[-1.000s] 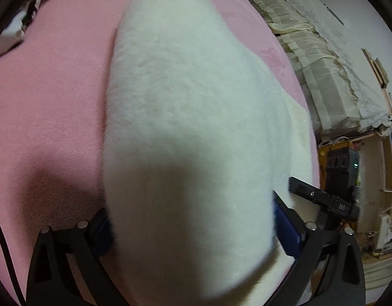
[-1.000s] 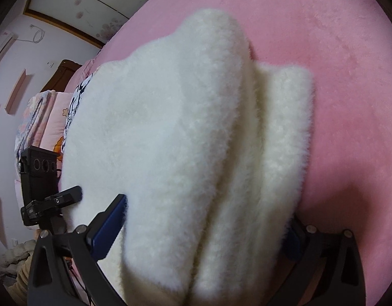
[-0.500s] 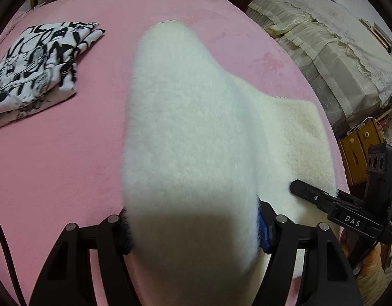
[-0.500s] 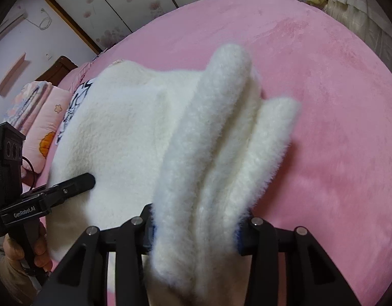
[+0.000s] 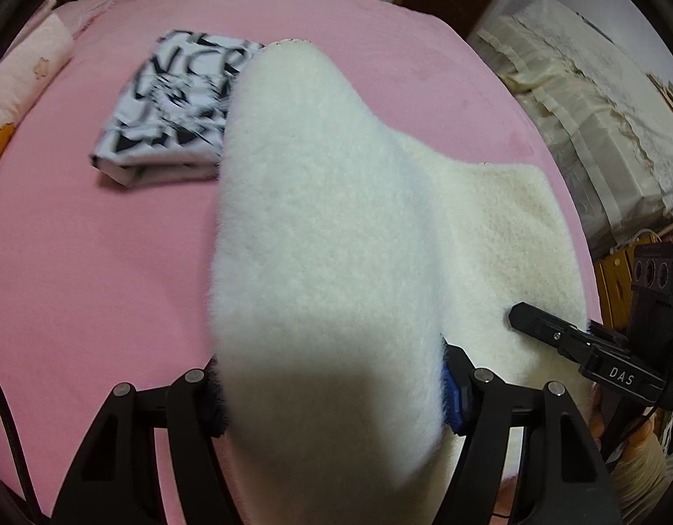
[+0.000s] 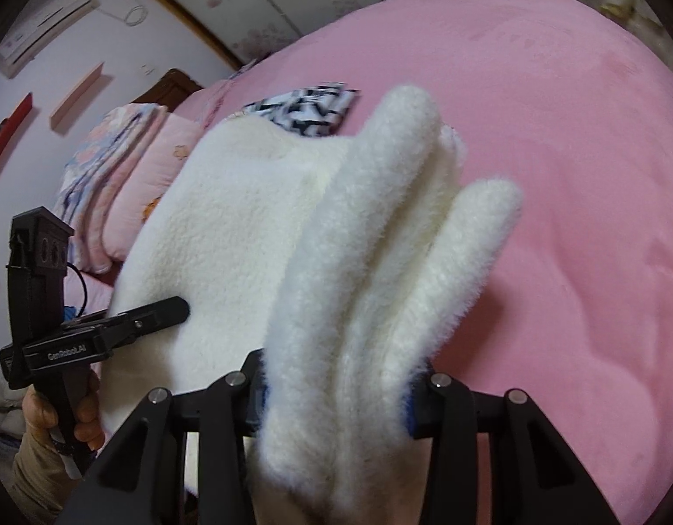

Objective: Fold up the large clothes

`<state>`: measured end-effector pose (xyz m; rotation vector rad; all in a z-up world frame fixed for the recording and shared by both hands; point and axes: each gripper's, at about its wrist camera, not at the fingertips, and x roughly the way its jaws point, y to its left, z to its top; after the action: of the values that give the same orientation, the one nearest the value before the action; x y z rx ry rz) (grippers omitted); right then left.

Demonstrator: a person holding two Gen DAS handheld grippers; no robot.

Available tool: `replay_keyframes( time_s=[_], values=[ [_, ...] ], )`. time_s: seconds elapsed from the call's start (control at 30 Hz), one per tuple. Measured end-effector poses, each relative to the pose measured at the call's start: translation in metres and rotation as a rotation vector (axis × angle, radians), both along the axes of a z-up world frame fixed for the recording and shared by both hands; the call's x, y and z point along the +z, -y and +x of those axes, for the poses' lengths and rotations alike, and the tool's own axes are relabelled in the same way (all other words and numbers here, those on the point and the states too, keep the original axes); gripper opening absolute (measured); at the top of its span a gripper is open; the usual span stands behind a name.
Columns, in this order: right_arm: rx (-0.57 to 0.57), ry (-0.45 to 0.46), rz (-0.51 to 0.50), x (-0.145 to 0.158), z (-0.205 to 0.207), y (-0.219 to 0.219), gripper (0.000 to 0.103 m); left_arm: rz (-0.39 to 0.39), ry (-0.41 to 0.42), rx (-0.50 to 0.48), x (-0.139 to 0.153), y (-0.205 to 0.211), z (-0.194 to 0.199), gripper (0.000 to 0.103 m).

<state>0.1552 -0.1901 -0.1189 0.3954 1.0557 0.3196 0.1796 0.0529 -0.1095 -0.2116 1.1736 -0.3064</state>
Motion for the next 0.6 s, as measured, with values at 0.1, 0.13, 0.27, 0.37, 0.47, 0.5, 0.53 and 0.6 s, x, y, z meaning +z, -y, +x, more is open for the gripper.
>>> replay_keyframes(
  time_s=[0.1, 0.13, 0.27, 0.37, 0.47, 0.5, 0.53, 0.6],
  values=[
    [0.047, 0.042, 0.0, 0.017, 0.04, -0.041, 0.042, 0.011, 0.051, 0.025, 0.016, -0.043, 0.033, 0.069],
    [0.06, 0.062, -0.004, 0.022, 0.053, -0.054, 0.042, 0.017, 0.071, 0.029, 0.022, -0.058, 0.05, 0.069],
    [0.074, 0.127, 0.013, 0.035, 0.124, -0.092, 0.042, 0.036, 0.13, 0.051, 0.028, -0.104, 0.123, 0.069],
    [0.076, 0.159, 0.027, 0.032, 0.191, -0.113, 0.042, 0.063, 0.165, 0.05, 0.026, -0.126, 0.184, 0.069],
    [0.079, 0.182, 0.034, 0.023, 0.247, -0.123, 0.042, 0.076, 0.181, 0.055, 0.012, -0.146, 0.245, 0.069],
    [0.077, 0.191, 0.037, 0.017, 0.271, -0.126, 0.042, 0.078, 0.181, 0.063, 0.006, -0.15, 0.259, 0.069],
    [0.075, 0.189, 0.044, 0.011, 0.287, -0.128, 0.042, 0.085, 0.178, 0.067, -0.002, -0.155, 0.276, 0.069],
    [0.08, 0.182, 0.046, -0.008, 0.326, -0.134, 0.042, 0.099, 0.163, 0.077, -0.024, -0.166, 0.309, 0.069]
  ],
)
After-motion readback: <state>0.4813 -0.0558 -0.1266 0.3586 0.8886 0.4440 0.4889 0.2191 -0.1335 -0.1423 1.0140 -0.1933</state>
